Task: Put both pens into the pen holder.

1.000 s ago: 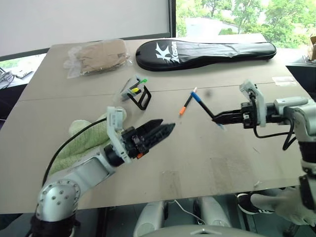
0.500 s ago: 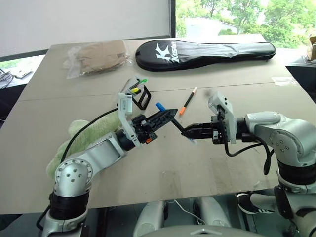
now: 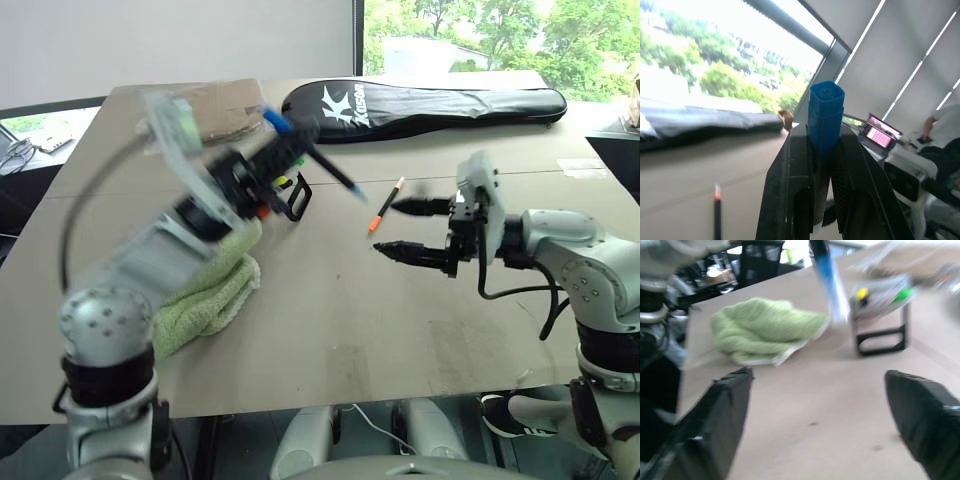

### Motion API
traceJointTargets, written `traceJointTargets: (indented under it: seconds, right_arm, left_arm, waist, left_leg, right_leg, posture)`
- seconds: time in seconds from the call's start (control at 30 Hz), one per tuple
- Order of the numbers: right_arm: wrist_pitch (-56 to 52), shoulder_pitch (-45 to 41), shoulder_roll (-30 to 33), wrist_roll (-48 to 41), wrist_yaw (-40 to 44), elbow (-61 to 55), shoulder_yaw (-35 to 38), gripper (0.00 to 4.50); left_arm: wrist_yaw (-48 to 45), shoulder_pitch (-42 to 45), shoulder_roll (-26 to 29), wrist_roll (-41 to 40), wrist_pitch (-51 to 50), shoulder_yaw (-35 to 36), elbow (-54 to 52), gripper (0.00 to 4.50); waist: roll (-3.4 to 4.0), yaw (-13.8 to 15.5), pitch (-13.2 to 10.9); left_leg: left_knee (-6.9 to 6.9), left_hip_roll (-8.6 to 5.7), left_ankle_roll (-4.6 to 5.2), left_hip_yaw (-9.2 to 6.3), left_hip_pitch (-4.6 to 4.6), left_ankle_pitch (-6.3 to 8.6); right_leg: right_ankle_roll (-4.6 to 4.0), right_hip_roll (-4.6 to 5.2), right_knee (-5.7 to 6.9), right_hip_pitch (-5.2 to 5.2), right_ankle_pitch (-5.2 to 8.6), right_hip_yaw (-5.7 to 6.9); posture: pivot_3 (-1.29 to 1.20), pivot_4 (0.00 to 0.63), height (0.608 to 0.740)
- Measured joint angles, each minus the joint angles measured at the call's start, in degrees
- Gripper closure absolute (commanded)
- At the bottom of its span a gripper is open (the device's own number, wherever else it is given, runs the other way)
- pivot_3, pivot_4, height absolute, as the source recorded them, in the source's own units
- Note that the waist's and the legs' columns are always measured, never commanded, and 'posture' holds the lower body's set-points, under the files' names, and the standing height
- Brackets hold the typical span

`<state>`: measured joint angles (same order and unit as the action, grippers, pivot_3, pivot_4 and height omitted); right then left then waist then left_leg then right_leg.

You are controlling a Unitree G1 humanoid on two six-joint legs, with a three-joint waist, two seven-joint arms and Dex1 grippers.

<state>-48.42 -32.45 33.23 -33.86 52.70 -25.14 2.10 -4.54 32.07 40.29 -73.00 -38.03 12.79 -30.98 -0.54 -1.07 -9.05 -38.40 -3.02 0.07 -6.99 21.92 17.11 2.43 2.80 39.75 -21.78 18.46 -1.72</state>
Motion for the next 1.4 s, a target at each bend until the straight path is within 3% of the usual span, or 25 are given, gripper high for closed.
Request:
traceJointTargets:
  seconds: [0.03,0.2,0.4,0.73,1.0,1.4]
  right_arm:
    - [2.97,0.82,1.15,0.82,0.53,-0.54,0.50,0.02]
    - [9.50,3.72,3.45,1.94,0.63,-3.65,1.43,0.02]
    - [12.38,6.95,6.27,1.37,-0.60,-5.59,6.19,0.02]
    - [12.88,9.49,6.98,-2.63,-2.13,-9.55,7.85,0.02]
    - [13.13,10.65,7.81,-3.86,-3.51,-10.12,7.89,0.02]
    - [14.09,10.75,8.42,-4.36,-3.88,-9.82,7.74,0.02]
  left_arm:
    - [-0.52,1.95,3.54,9.87,1.07,-4.58,-0.35,4.50]
    - [-3.24,4.76,8.10,34.24,4.53,-16.48,-0.60,4.50]
    - [-8.42,3.61,9.23,52.86,8.09,-24.73,1.93,4.50]
    - [-13.81,3.63,4.66,65.93,13.16,-26.49,8.84,4.50]
    - [-16.30,4.88,-1.31,66.85,14.35,-22.26,9.36,4.50]
    - [-17.76,2.37,-2.13,73.32,12.45,-20.32,10.91,4.50]
  waist:
    - [-0.07,-0.01,-0.04]
    - [-0.06,0.05,-0.06]
    - [-0.07,0.23,-0.08]
    - [-0.10,0.15,-0.10]
    - [-0.13,0.28,-0.11]
    - [-0.13,0.28,-0.11]
  left_leg:
    - [0.02,0.01,0.00,0.01,0.01,0.00]
    - [0.09,0.06,-0.01,0.00,0.03,0.00]
    - [0.08,0.05,-0.01,-0.02,0.03,0.00]
    - [0.05,0.06,0.00,-0.04,0.05,0.00]
    - [-0.01,0.06,0.00,-0.12,0.11,0.00]
    - [-0.02,0.05,0.00,-0.11,0.08,0.00]
  right_leg:
    - [0.01,-0.01,0.01,-0.02,0.01,0.01]
    - [0.00,-0.04,0.00,-0.05,0.01,0.00]
    - [0.00,-0.03,0.00,-0.05,0.01,-0.05]
    - [0.00,-0.03,0.02,-0.04,0.01,-0.04]
    - [0.00,-0.01,0.02,-0.05,0.01,0.07]
    - [0.00,-0.01,0.03,-0.03,0.01,0.11]
  posture:
    - [0.00,0.150,0.740]
    - [0.00,0.150,0.740]
    - [0.00,0.150,0.740]
    - [0.00,0.150,0.740]
    - [0.00,0.150,0.740]
    - [0.00,0.150,0.740]
